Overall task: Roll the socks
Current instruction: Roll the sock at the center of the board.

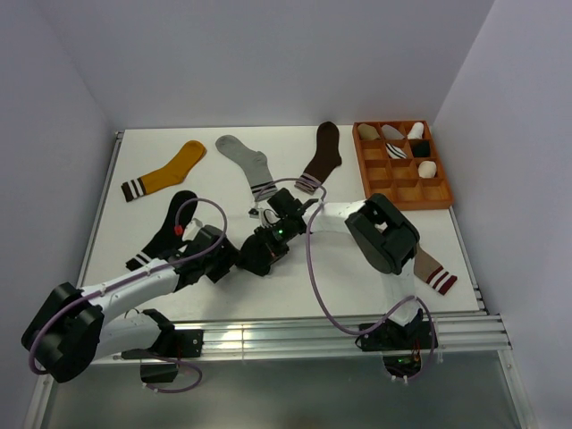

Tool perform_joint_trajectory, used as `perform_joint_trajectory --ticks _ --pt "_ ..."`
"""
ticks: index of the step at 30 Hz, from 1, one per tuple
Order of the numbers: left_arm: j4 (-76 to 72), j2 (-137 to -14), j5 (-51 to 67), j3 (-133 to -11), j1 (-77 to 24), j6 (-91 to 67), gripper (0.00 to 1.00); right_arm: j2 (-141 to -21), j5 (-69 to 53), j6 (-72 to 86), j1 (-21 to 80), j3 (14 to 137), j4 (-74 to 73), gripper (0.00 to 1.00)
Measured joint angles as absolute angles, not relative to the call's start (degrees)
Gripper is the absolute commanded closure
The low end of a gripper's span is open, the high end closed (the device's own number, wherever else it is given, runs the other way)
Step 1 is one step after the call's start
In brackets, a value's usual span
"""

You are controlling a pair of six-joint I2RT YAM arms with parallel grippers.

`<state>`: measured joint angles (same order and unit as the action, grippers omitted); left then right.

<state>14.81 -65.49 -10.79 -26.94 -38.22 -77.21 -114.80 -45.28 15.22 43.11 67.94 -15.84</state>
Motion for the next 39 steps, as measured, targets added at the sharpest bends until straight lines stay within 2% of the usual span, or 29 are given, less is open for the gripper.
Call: perform_joint_trajectory --ticks 9,12,15,18,21,22,25,26,28,29,32,35,39 --pt "8.7 -69.8 -10.3 -26.4 -38.2 -79.2 0.38 -117.1 -50.2 17.4 42.3 68.8 -17.4 0.98" --pt "7.2 -71.0 -10.3 -26.4 -38.2 -79.7 0.45 -118.3 -51.7 18.3 42.0 69.6 -18.1 0.98" --pt "6.5 -71.9 -10.3 -26.4 -38.3 -80.1 0.53 -118.9 -52.7 19.2 41.6 69.9 -18.3 0.98" --pt "6.2 -72.7 -10.3 -26.4 -38.3 -80.7 0.72 -119.2 -53.2 20.2 41.2 69.9 -18.3 0.97" --pt "6.2 -73.3 -10.2 -26.4 -38.3 -80.6 0.82 -119.2 -53.1 20.9 41.1 69.9 -18.2 0.94" --pt "6.2 -73.4 -10.2 -26.5 -38.3 -80.6 0.88 -119.2 -53.1 21.2 41.0 69.9 -18.2 0.93" --pt "6.8 -74.3 -10.2 -27.6 -38.3 -79.8 0.96 -119.1 -52.7 21.9 41.0 69.7 -17.8 0.85" --pt "7.2 -74.9 -10.3 -28.2 -38.3 -79.3 0.97 -119.0 -52.4 22.1 41.0 69.4 -17.5 0.77" --pt "8.0 -75.9 -10.1 -29.5 -38.3 -78.6 1.0 -117.5 -51.4 22.6 41.0 67.7 -15.8 0.68" --pt "8.3 -76.7 -9.9 -30.2 -38.3 -78.1 1.0 -116.2 -50.2 22.7 41.0 66.5 -14.9 0.58" --pt "8.9 -78.5 -9.1 -32.1 -38.3 -76.9 1.0 -111.4 -44.8 22.3 41.1 62.9 -12.9 0.46" --pt "9.6 -80.6 -8.1 -34.2 -38.4 -75.4 1.0 -104.9 -35.7 20.4 41.8 58.4 -10.8 0.42" --pt "10.6 -82.7 -7.1 -36.4 -38.4 -73.6 1.0 -96.2 -23.4 18.2 45.0 52.9 -8.3 0.42"
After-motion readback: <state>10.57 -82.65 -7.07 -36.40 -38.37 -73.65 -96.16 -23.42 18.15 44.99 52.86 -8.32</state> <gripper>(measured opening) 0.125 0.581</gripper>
